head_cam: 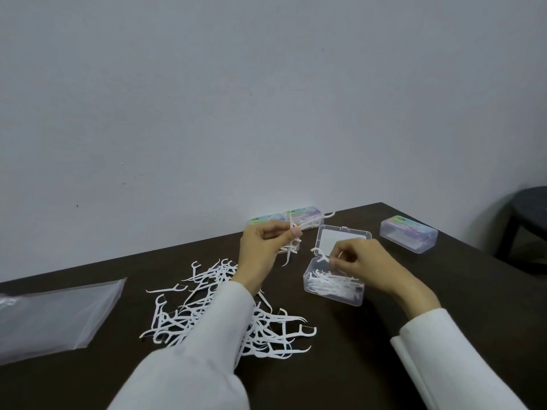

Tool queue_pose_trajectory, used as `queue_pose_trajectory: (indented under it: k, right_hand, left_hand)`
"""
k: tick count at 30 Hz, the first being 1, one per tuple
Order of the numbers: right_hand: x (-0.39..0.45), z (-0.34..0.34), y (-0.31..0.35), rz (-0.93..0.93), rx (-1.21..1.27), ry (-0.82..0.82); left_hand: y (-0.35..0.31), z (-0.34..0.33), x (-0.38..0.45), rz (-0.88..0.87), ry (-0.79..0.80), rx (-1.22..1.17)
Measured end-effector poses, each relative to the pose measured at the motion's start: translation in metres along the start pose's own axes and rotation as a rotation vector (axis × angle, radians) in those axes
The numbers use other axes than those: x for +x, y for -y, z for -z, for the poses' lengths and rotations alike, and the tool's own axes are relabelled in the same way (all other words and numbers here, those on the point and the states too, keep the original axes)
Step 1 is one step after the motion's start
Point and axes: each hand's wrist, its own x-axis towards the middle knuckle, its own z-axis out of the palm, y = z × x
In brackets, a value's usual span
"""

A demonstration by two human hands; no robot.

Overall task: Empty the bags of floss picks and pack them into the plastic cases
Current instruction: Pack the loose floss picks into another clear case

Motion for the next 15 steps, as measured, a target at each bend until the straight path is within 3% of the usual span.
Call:
queue_pose_trajectory:
  k: [4,6,9,15]
  right_hand:
    - [0.001,0.000,-0.002,0.010,-0.103,-0.079]
    - [0.002,-0.004,0.007,0.062,0.122,-0.146]
    - [0.001,-0.012,0.023,0.091,0.456,-0.093]
    - [0.001,-0.016,0.021,0.086,0.640,-0.115]
  left_hand:
    - [-0.004,-0.004,-0.003,0.135,0.022,-0.257]
    - [-0.003,-0.010,-0.005,0.214,0.037,-0.412]
    - [-0.003,-0.019,-0.009,0.294,0.048,-0.540]
    - [-0.003,-0.028,-0.011,0.316,0.057,-0.578]
